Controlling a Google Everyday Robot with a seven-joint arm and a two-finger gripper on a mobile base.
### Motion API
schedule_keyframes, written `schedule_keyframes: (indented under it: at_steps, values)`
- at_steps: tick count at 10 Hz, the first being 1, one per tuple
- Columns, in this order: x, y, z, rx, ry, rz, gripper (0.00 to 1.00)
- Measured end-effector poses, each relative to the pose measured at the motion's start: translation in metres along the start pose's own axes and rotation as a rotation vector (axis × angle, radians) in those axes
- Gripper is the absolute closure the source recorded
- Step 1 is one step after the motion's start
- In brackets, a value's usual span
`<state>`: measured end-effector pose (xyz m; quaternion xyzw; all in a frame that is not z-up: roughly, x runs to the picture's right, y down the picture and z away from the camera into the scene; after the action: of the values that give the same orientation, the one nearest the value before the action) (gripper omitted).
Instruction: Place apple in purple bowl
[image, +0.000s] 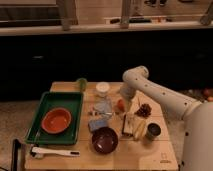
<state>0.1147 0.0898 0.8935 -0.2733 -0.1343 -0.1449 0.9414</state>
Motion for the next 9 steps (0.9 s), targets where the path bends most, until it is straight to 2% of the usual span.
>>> schedule_keyframes:
  at_steps: [2,4,5,7,9]
  values:
    - [0.004,0.000,0.009,-0.020,0.004,0.004,0.59]
    - [0.006,-0.002,0.010,-0.020,-0.003,0.007,0.77]
    - [0.011,-0.001,0.008,-0.013,-0.006,0.011,0.91]
    - [0.017,0.004,0.000,-0.004,-0.015,0.005,1.00]
    - [0.016,0.008,-0.019,0.023,-0.028,-0.030,1.00]
